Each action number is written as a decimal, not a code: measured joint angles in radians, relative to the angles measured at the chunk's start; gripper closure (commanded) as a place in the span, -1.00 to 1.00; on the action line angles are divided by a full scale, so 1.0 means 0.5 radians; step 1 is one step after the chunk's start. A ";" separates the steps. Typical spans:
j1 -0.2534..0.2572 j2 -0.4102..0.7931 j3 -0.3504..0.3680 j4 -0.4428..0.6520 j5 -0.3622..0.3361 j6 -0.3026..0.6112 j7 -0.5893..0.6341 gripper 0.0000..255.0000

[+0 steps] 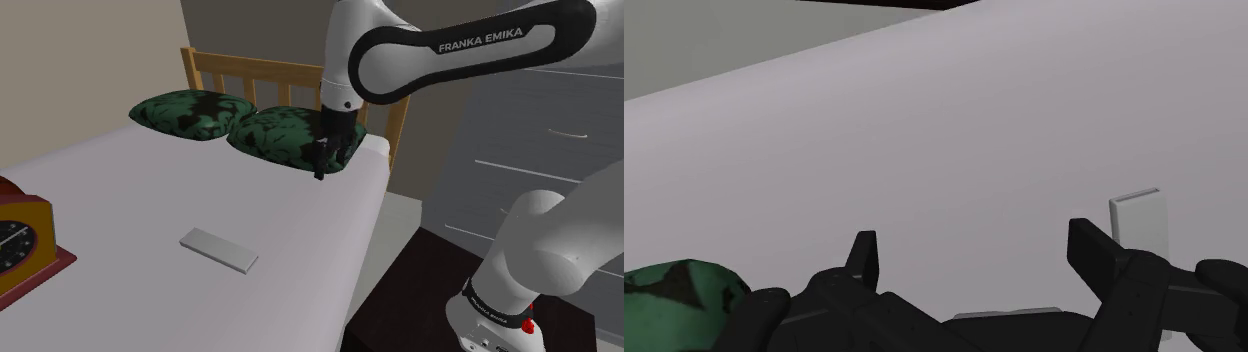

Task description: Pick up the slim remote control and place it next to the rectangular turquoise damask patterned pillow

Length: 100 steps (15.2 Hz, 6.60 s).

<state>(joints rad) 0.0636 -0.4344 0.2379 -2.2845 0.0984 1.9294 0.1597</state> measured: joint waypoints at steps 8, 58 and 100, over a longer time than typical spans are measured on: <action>0.039 0.549 0.211 0.289 -0.090 0.216 0.271 -1.00; 0.440 1.953 0.319 1.514 -0.606 0.211 0.851 1.00; 0.137 1.412 0.313 1.662 -0.368 -0.438 0.463 1.00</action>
<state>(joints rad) 0.1321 0.2717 0.3944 -1.4534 -0.0854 1.7106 0.3913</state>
